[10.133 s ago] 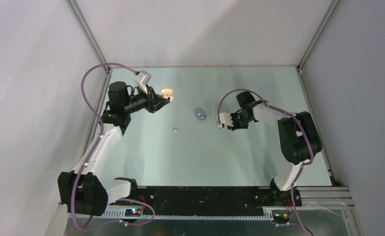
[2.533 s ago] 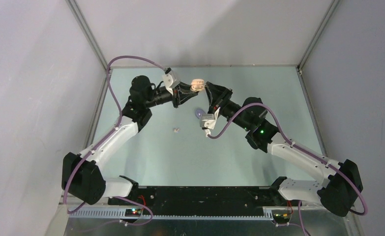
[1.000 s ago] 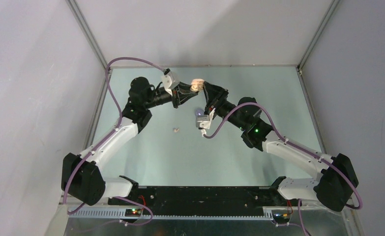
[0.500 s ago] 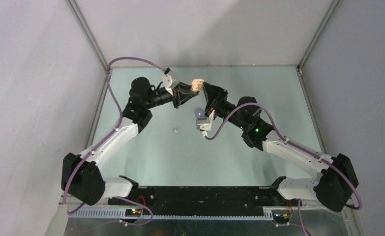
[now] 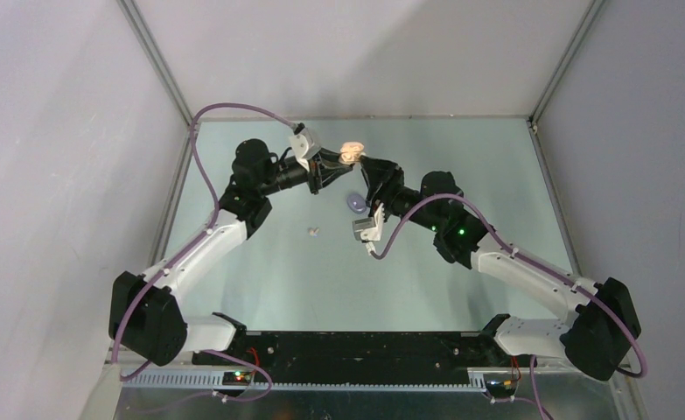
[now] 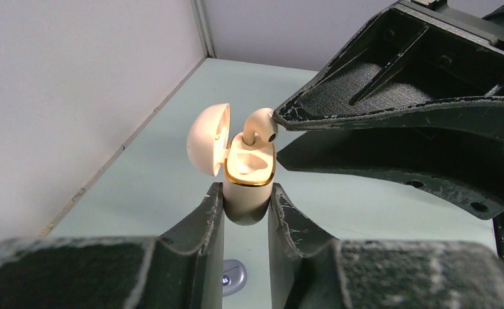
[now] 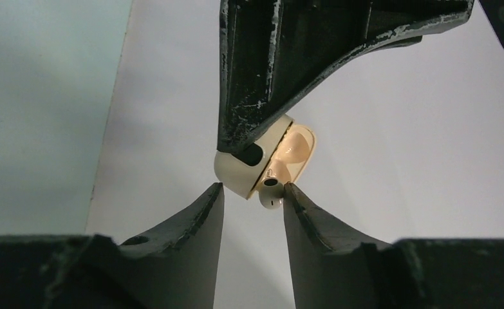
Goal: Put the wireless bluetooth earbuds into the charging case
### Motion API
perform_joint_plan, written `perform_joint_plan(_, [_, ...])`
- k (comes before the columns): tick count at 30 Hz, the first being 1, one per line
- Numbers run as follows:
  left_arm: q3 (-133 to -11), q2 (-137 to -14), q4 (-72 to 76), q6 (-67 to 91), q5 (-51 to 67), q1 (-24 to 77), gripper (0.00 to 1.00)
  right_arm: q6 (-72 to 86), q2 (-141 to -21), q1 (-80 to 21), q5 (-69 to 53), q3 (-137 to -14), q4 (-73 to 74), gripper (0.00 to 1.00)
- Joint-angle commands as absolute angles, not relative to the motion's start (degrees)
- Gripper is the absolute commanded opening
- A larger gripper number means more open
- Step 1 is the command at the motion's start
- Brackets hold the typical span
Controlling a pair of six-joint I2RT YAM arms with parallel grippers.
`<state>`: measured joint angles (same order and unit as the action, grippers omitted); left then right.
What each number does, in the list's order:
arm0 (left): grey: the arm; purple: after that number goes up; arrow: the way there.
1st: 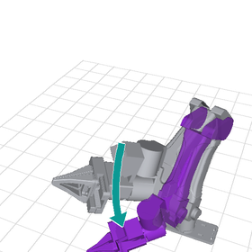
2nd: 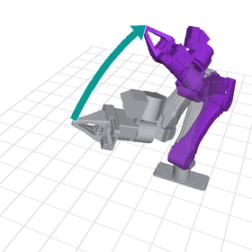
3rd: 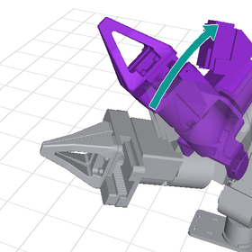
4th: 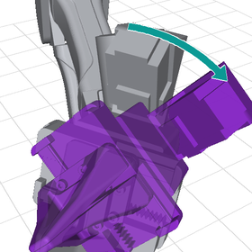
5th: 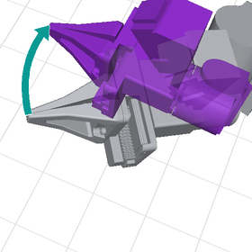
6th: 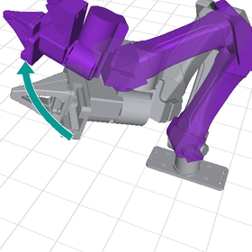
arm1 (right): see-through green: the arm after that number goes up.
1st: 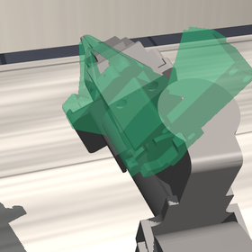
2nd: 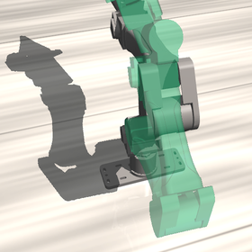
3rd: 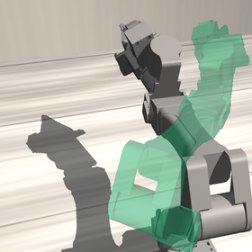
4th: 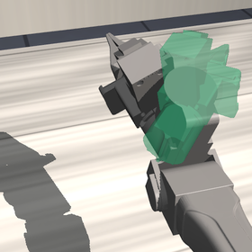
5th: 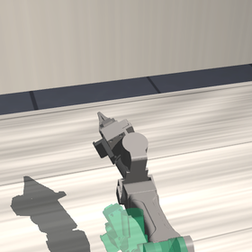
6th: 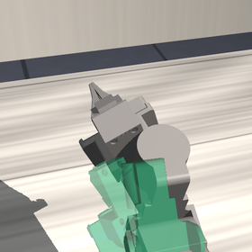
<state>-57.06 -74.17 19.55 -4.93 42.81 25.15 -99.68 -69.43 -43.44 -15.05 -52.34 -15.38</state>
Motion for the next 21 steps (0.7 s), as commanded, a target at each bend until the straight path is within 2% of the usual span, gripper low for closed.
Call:
perform_joint_plan(1, [-57.1,-72.5,23.1,-6.3,43.0,25.7,0.0,-99.2,-68.1,-43.0,-16.7,-53.9,-12.7,0.47])
perform_joint_plan(6, [-57.0,-72.4,22.9,-6.4,42.8,25.7,0.0,-96.6,-66.8,-42.9,-17.3,-54.0,-14.1,0.59])
perform_joint_plan(9, [-57.0,-72.5,22.0,-7.1,43.0,25.7,0.0,-93.3,-65.1,-42.7,-17.7,-54.2,-14.6,0.73])
perform_joint_plan(11, [-57.4,-72.7,20.8,-8.3,43.4,25.7,0.0,-89.0,-64.0,-42.7,-17.4,-55.7,-12.2,0.78])
perform_joint_plan(14, [-57.9,-73.1,18.6,-12.9,44.2,25.7,0.0,-76.3,-62.8,-42.4,-16.5,-62.4,-5.7,0.79])
perform_joint_plan(16, [-58.1,-73.2,16.8,-16.8,45.3,25.7,0.0,-65.3,-63.7,-41.1,-16.6,-68.6,1.0,0.84])
perform_joint_plan(18, [-58.1,-73.1,14.9,-20.6,45.9,25.6,0.0,-53.7,-66.6,-39.2,-17.5,-77.7,17.0,0.85])
perform_joint_plan(19, [-57.9,-72.8,13.7,-21.9,46.1,25.6,0.0,-49.8,-69.9,-37.5,-20.1,-84.7,22.0,0.85])
perform_joint_plan(20, [-57.8,-72.6,13.1,-24.3,46.4,25.6,0.0,-43.9,-71.9,-36.4,-22.9,-88.9,33.1,0.86])
perform_joint_plan(21, [-57.7,-72.1,11.7,-25.5,46.6,25.5,0.0,-41.9,-76.0,-33.3,-30.2,-96.1,38.4,0.86])
